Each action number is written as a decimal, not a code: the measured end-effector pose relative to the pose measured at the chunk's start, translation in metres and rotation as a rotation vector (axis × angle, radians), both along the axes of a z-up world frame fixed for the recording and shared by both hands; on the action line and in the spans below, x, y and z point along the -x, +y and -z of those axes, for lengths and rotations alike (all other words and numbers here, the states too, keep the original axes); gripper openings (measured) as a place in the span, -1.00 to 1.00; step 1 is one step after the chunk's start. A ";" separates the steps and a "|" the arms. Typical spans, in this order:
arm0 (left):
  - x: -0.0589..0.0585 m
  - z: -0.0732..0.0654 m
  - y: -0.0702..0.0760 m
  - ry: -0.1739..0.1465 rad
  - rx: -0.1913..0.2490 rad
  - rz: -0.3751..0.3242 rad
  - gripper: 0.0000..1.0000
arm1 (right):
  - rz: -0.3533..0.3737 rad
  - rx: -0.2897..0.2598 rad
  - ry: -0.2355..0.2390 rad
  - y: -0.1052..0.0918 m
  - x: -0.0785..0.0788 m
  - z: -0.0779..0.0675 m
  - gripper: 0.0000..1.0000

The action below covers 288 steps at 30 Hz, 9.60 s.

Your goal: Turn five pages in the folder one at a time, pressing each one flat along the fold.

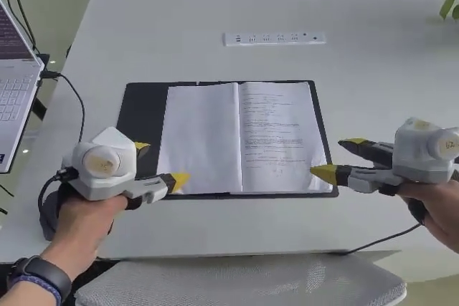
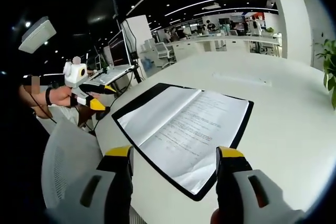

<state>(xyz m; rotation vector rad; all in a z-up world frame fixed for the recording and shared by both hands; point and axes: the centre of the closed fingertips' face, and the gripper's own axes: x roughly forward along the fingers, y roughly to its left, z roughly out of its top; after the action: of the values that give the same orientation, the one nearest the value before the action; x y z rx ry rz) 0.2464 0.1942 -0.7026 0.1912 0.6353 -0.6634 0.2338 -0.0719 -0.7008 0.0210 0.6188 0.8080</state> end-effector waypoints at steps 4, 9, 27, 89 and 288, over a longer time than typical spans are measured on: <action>0.004 -0.007 0.001 -0.013 -0.001 0.006 0.24 | 0.003 0.021 0.004 -0.002 0.009 0.003 0.29; 0.009 -0.014 0.004 -0.030 -0.007 0.013 0.33 | 0.014 0.054 0.002 -0.006 0.021 0.004 0.39; 0.016 -0.013 0.009 -0.008 -0.003 -0.002 0.41 | 0.094 0.017 -0.006 -0.017 0.026 -0.001 0.49; -0.021 0.047 -0.266 0.075 0.017 0.422 0.26 | 0.174 -0.010 -0.023 -0.049 0.033 -0.021 0.48; -0.030 0.039 -0.120 0.023 -0.023 0.100 0.29 | 0.300 -0.389 0.304 -0.018 -0.058 0.037 -1.00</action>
<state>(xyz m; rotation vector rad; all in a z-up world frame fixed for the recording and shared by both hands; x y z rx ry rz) 0.2767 0.0742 -0.7417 0.2381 0.6592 -0.7557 0.2913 -0.0901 -0.7380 0.5882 0.7149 0.6264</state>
